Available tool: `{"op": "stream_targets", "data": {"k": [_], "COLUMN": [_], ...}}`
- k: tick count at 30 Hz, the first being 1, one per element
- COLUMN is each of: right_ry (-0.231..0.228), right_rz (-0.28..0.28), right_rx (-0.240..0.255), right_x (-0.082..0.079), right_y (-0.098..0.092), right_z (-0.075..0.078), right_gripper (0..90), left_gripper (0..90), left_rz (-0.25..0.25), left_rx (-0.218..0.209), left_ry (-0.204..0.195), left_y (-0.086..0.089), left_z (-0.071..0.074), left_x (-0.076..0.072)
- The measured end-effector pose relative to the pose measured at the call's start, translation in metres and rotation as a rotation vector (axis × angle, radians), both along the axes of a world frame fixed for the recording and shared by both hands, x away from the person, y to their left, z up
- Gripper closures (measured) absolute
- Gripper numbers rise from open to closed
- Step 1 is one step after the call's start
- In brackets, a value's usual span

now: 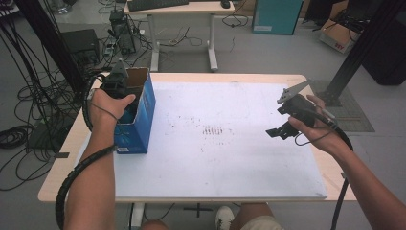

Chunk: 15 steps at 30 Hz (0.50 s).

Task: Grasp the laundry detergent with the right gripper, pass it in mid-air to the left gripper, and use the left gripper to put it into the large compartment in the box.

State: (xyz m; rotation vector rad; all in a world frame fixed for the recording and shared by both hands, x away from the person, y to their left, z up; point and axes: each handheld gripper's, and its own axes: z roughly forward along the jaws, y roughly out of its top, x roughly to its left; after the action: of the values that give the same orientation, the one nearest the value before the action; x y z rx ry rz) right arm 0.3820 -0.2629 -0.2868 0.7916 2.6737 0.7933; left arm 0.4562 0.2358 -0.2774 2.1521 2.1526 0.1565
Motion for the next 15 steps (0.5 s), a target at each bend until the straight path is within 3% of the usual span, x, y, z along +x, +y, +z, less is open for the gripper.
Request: {"op": "stream_targets", "data": {"k": [15], "right_ry": [0.000], "right_rz": [0.014], "right_rx": [-0.003], "right_x": [0.0019], "right_y": [-0.0005], "right_z": [-0.0017], "right_gripper": [5.9], "left_gripper": [36.0], "left_rz": [-0.001], "left_rx": [0.006], "left_ry": [0.007], "left_y": [-0.0013], "left_z": [0.0002], "left_x": [0.0008]}}
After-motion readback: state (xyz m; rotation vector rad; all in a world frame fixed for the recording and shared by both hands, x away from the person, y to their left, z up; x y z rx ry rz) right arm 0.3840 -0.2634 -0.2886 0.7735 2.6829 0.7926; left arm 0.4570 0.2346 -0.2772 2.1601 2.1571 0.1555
